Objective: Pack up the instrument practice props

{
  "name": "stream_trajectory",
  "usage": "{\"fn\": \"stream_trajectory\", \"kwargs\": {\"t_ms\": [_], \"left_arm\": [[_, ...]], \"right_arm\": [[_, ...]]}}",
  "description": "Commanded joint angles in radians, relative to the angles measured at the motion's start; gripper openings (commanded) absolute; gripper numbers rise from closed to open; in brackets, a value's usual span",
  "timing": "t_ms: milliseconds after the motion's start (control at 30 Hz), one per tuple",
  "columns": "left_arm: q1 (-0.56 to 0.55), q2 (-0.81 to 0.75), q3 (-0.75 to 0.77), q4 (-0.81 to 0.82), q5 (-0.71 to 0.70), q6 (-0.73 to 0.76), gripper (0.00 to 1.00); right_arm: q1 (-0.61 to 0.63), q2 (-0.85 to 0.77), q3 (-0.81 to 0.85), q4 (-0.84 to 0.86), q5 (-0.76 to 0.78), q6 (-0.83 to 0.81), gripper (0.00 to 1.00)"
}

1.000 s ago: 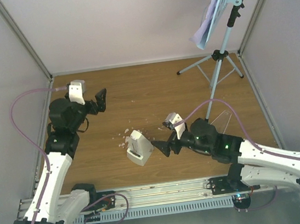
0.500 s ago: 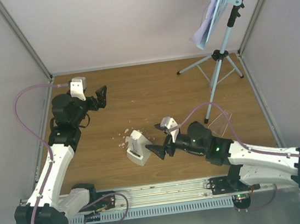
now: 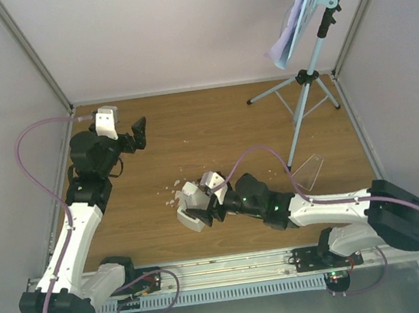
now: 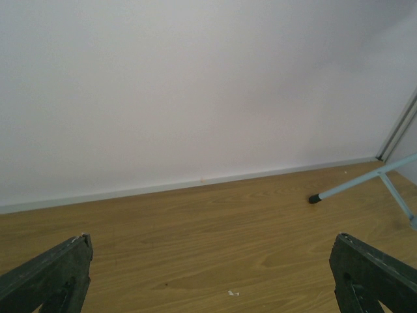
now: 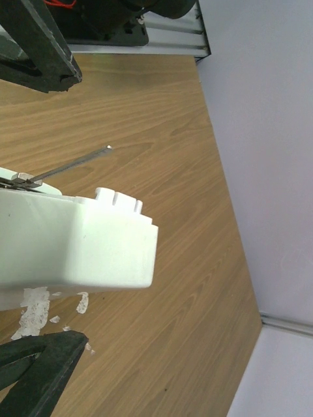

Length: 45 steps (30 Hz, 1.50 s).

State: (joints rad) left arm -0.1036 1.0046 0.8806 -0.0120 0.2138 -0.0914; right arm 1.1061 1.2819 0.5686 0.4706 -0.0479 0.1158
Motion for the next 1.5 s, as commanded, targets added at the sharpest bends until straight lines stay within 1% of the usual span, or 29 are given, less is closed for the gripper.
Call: {"fn": "stream_trajectory", "kwargs": {"t_ms": [0,133,267,467,567,667,833,933,1033,1433,1467], "left_arm": [[0.006,-0.037,0.004,0.049,-0.038,0.024,0.99],[0.005,-0.016,0.019,0.036,-0.024,0.019,0.99],[0.005,-0.012,0.023,0.030,-0.016,0.012,0.99],[0.005,-0.029,0.018,0.032,-0.016,0.006,0.99],[0.005,-0.041,0.010,0.038,-0.019,0.007,0.99],[0.006,-0.040,0.009,0.039,-0.014,0.004,0.99],[0.005,-0.032,0.009,0.035,-0.010,0.002,0.99],[0.006,-0.031,0.009,0.035,-0.008,0.000,0.99],[0.005,-0.029,0.009,0.035,-0.008,0.001,0.99],[0.005,-0.025,0.012,0.033,0.006,0.004,0.99],[0.005,-0.026,0.011,0.033,0.009,0.003,0.99]], "right_arm": [[0.009,0.053,0.011,0.093,0.025,-0.023,1.00],[0.009,0.090,0.013,0.124,0.046,-0.023,0.99],[0.009,0.113,0.013,0.143,0.100,-0.023,1.00],[0.009,0.144,0.036,0.124,0.134,0.000,0.99],[0.010,0.145,0.028,0.132,0.145,0.008,0.97],[0.009,0.144,0.030,0.126,0.148,0.022,0.89],[0.009,0.145,0.023,0.139,0.148,0.033,0.79],[0.009,0.140,0.016,0.144,0.149,0.034,0.75],[0.009,0.132,0.011,0.140,0.145,0.033,0.73],[0.009,0.097,-0.038,0.148,0.147,0.062,0.70],[0.009,0.096,-0.039,0.148,0.148,0.063,0.69]]}}
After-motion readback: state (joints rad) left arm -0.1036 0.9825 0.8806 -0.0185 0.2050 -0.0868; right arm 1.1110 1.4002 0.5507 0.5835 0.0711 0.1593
